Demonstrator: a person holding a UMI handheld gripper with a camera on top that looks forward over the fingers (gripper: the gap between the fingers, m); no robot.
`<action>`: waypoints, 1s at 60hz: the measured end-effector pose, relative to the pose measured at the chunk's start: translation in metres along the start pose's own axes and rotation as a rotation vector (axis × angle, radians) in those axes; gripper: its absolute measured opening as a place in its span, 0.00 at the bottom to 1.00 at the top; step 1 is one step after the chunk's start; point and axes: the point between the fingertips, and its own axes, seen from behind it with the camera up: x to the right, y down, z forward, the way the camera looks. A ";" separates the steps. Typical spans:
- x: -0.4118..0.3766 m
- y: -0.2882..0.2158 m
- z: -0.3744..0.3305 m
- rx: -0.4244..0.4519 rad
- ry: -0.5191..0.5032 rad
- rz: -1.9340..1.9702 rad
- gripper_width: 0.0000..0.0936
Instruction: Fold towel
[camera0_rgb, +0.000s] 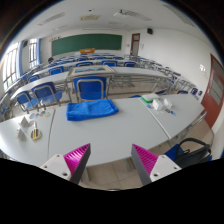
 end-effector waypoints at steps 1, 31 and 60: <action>-0.013 0.000 0.005 -0.004 -0.026 -0.005 0.92; -0.239 -0.099 0.234 0.074 -0.294 -0.194 0.91; -0.246 -0.098 0.298 0.101 -0.244 -0.364 0.04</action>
